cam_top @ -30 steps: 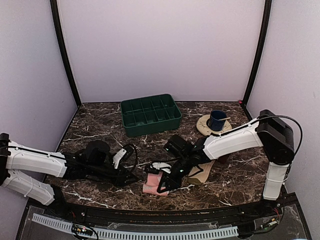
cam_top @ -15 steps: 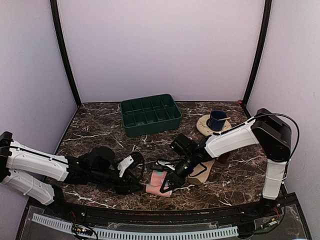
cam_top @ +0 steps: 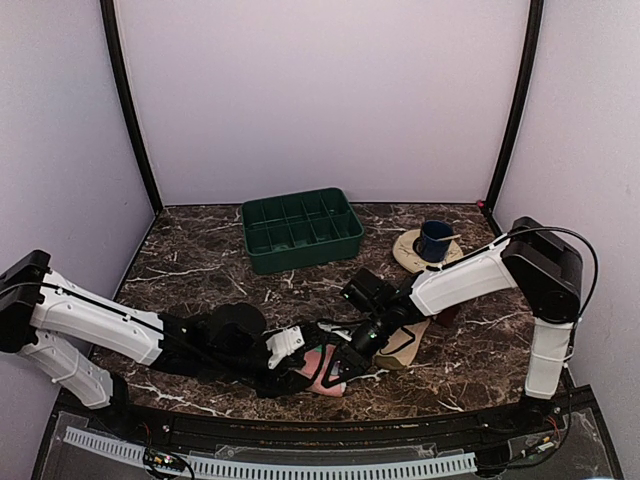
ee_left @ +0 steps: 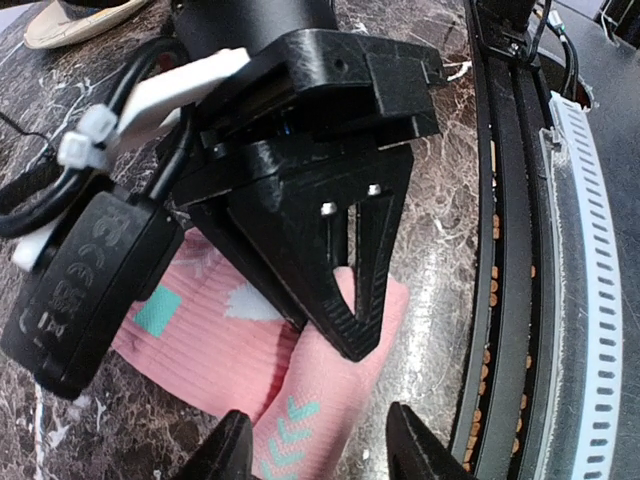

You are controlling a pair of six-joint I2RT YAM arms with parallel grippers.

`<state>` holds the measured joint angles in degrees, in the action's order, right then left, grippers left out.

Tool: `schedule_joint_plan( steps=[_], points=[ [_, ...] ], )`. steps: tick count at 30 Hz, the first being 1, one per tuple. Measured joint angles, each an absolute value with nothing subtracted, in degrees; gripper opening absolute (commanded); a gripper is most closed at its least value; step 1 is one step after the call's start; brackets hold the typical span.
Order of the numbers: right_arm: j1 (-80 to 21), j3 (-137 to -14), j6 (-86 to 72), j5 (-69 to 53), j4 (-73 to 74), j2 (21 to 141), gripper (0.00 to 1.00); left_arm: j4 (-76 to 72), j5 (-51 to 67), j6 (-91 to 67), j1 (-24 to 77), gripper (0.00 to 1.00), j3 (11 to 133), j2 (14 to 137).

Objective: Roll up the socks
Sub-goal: Roll the sock at the center of the board.

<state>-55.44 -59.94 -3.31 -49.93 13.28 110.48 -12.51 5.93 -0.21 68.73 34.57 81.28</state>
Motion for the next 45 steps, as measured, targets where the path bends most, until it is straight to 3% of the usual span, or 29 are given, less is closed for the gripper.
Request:
schedule_joint_plan(
  steps=[12,17,19,28,35,45],
  points=[
    [-55.35,-59.92,-2.22,-50.7,13.96,110.61,0.01,-7.01,2.52,8.23,70.72,0.48,39.99,88.62],
    [-55.22,-59.92,-1.45,-51.18,14.37,110.69,0.01,-5.34,2.24,10.41,70.76,0.43,41.74,90.19],
    [-55.09,-59.88,-1.17,-51.33,14.59,110.69,0.01,-4.29,2.26,11.16,70.78,0.4,42.74,90.85],
    [-54.96,-59.64,-0.95,-51.57,14.55,110.78,0.02,-1.52,2.33,11.7,71.02,0.04,44.49,92.31],
    [-54.52,-59.2,-1.23,-51.55,14.66,110.8,0.2,0.3,3.03,11.33,71.02,0.0,46.28,93.71],
    [-53.21,-56.07,-4.27,-51.53,10.46,109.47,0.31,2.7,12.03,9.32,66.7,0.0,48.88,95.77]
  ],
)
